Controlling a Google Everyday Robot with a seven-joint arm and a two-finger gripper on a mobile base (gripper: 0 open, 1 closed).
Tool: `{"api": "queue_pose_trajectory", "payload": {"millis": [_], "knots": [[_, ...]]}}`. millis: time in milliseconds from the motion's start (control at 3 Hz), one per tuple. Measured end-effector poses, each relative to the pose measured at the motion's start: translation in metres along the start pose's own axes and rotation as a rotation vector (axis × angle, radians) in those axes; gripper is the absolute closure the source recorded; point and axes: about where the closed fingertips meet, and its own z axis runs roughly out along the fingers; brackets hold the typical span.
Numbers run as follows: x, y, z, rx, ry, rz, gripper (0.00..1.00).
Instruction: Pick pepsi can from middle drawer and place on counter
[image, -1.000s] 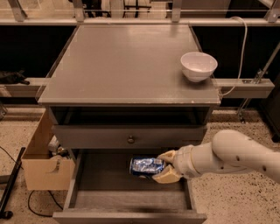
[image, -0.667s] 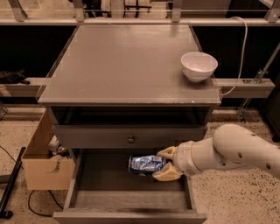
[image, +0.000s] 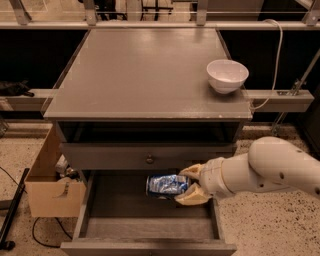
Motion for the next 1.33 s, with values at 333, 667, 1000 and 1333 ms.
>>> {"api": "queue_pose_trajectory", "payload": {"millis": [333,667,1000,1333], "knots": [[-0.042,0.014,-0.051,0.031,-0.010,-0.085,1.00],[-0.082,0.019,-0.108,0.071,-0.019,-0.152,1.00],[-0.132,-0.009,-0.153,0.131,-0.052,-0.178,1.00],[-0.197,-0.062,-0.187,0.172,-0.113,-0.156,1.00]]}}
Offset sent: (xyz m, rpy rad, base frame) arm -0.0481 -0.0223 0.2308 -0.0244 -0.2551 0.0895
